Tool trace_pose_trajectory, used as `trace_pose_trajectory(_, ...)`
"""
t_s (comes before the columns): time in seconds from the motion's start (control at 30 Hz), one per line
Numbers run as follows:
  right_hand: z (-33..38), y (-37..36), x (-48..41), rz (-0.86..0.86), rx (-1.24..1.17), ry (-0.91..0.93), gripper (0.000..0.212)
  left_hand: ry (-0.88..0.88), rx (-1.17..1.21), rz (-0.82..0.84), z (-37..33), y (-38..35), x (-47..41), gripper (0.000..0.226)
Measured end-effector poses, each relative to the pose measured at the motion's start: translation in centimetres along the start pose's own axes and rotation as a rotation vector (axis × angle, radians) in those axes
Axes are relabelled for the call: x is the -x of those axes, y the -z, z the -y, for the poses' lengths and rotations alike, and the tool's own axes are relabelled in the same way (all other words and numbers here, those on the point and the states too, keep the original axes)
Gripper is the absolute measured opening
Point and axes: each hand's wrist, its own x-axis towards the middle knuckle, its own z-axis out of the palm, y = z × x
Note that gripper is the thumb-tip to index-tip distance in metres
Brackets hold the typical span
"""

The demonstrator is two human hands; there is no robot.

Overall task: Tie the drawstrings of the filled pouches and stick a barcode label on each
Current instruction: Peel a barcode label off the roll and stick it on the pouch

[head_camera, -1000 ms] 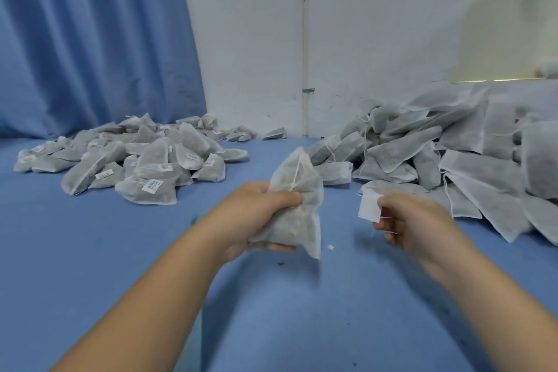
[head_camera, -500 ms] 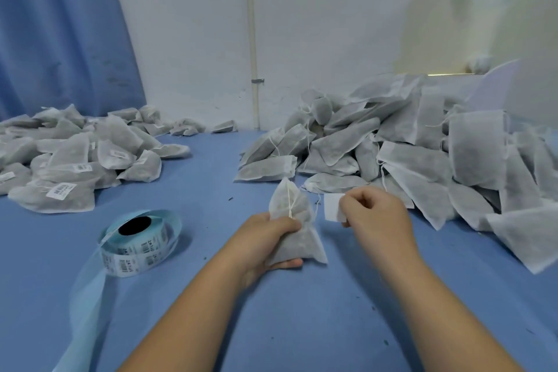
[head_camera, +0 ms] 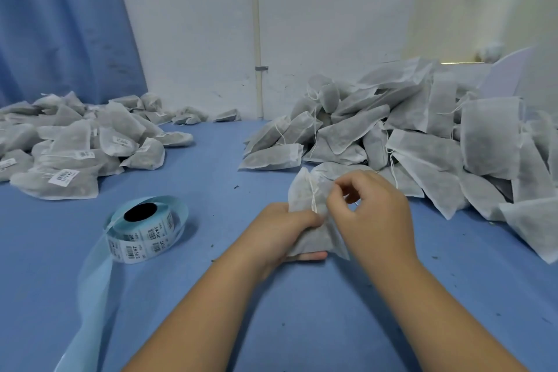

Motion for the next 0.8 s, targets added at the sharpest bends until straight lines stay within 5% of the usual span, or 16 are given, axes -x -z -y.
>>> trace_pose_trajectory(0.3,-0.3,-0.3,0.3,0.149,0.074,0.143,0.004,-0.042,-0.114,0.001,0.1,-0.1,0.3,0.032)
trace_pose_trajectory(0.8,-1.0,0.4,0.1,0.507,0.027,0.278,0.024,-0.059,0.155,0.135,-1.0,0.5,1.0,0.034)
